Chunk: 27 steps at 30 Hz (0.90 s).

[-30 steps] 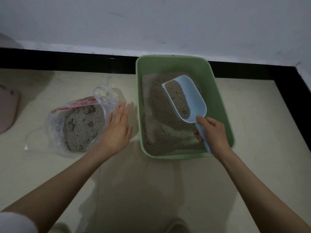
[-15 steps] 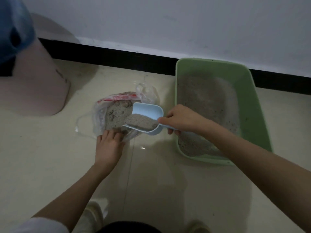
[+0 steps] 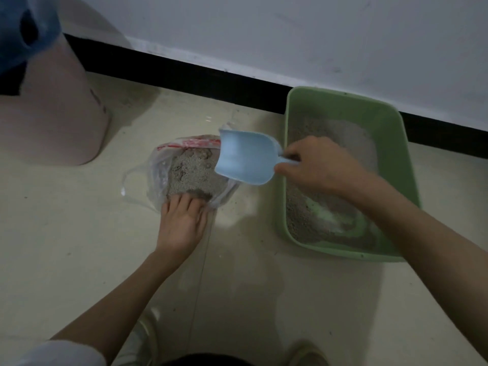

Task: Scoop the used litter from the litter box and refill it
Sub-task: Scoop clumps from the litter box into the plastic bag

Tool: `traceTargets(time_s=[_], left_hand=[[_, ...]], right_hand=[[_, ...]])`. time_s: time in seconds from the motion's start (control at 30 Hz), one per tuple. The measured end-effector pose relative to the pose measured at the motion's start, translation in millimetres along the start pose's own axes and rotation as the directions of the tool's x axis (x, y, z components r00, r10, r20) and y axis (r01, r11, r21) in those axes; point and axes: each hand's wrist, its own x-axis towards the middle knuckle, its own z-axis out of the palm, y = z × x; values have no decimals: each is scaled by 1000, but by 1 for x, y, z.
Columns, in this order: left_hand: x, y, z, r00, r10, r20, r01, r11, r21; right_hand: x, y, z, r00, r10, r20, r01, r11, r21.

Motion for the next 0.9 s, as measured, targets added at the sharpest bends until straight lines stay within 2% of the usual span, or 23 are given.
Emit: traceTargets(time_s=[0.13,0.3,0.37,0.47,0.53,0.6,0.73,0.9], left_hand=[[6,31,-3,994,108,-6,-108,990,-92],[28,77,1,961,257,107,-225,944,-242],[40,94,4,940,299,166,-253,934,-253],[53,117,9,910,300,286,-249,947,-200],[56,126,14,891,288,352,-255,957,-138],[56,130,18,886,279,371,-264,960,-91],[53,133,21,896,251,367,-245,967,-65],[52,134,21,895,244,374,-231,970,-78]], right_hand=[[-25,56,-6,987,156,-33,-138,939,316],[-61,132,7,905,425,-18,-380,827,415],[-72,158,13,883,468,31,-449,825,345],[-78,181,29,865,479,149,-494,865,90],[-75,184,40,855,468,224,-455,884,-111],[-70,184,52,857,453,245,-411,889,-202],[-51,171,79,879,375,294,-356,927,-118],[-37,172,102,895,375,241,-384,923,-10]])
